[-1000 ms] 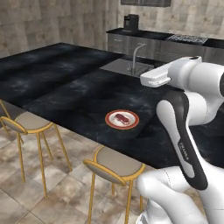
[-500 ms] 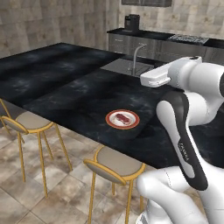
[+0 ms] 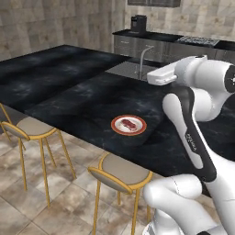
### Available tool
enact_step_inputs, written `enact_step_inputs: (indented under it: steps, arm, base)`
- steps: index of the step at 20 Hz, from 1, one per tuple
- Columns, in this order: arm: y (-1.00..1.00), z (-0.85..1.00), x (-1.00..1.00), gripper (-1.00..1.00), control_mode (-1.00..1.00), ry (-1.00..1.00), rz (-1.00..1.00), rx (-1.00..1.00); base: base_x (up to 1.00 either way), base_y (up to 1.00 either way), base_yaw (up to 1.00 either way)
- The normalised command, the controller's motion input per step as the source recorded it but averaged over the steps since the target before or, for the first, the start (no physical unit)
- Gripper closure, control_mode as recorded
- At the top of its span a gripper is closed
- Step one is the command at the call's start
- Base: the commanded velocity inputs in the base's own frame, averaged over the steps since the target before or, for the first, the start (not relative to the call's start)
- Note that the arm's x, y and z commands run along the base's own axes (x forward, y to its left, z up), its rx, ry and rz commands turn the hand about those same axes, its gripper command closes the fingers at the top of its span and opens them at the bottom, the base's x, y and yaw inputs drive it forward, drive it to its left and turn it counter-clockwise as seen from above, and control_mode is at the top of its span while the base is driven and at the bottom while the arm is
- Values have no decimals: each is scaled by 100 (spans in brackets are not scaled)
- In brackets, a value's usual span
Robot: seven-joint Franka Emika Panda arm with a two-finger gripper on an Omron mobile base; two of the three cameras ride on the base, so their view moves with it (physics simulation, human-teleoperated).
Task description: Retrieve the shaker from the cabinet and place it next the steak on a plate on the dining table.
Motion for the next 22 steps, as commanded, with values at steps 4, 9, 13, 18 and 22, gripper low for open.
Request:
enact_step_inputs:
  steps: [4, 9, 13, 18, 22]
  arm:
    - [-57, -19, 15, 100, -100, 0, 9, 0]
    - [-53, -25, 2, 100, -100, 0, 21, 0]
    - [-31, -20, 3, 100, -100, 0, 19, 0]
    - [-29, -33, 26, 100, -100, -5, 3, 0]
    - [-28, -61, 20, 100, -100, -2, 0, 0]
  base:
    - [0, 0, 0]
    - [0, 0, 0]
    - [0, 0, 0]
    - [0, 0, 0]
    - [0, 0, 0]
